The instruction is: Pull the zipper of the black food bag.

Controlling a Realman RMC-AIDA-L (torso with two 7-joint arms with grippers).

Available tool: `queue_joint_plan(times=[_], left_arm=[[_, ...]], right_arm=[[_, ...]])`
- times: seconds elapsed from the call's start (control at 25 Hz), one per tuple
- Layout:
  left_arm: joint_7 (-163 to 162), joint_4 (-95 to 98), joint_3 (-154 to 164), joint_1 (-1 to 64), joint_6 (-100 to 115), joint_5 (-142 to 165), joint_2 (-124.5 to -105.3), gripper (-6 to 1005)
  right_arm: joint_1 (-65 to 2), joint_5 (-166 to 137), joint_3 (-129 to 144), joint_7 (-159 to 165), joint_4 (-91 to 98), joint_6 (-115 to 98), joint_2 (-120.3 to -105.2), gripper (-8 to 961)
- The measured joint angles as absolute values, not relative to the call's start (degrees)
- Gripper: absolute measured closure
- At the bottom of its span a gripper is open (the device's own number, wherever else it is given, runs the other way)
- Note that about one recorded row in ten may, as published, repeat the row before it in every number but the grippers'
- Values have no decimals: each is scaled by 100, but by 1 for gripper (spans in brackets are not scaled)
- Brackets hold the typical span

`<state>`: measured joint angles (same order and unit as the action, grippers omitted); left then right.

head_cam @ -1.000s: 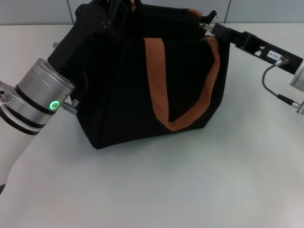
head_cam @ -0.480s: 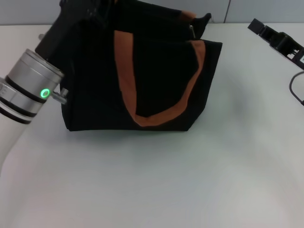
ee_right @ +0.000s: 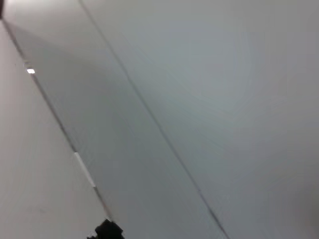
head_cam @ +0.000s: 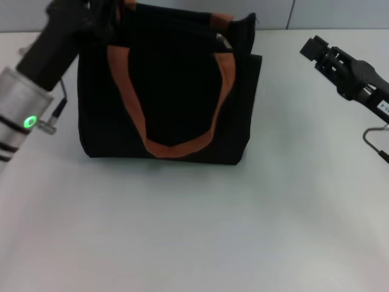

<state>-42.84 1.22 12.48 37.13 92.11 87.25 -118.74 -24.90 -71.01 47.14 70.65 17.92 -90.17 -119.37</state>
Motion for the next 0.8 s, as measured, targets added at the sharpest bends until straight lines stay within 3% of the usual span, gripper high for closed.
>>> queue_joint_plan(times=[0.2, 0.64, 0.8], left_arm=[[-4288, 392, 1255, 3135, 10365, 8722, -11873, 784], [-4426, 1250, 2234, 1670, 10726, 8784, -11818, 379], [-4367, 1921, 3622, 1232, 10657, 9212, -11766, 240]], right_arm=[[-2420, -7100, 4734, 6346, 1493, -9621, -11941, 638], [-2232, -7271, 4837, 5746, 1223, -10040, -11937, 242], [-2220, -7903, 5087, 5344, 1454, -10081, -11918, 242]])
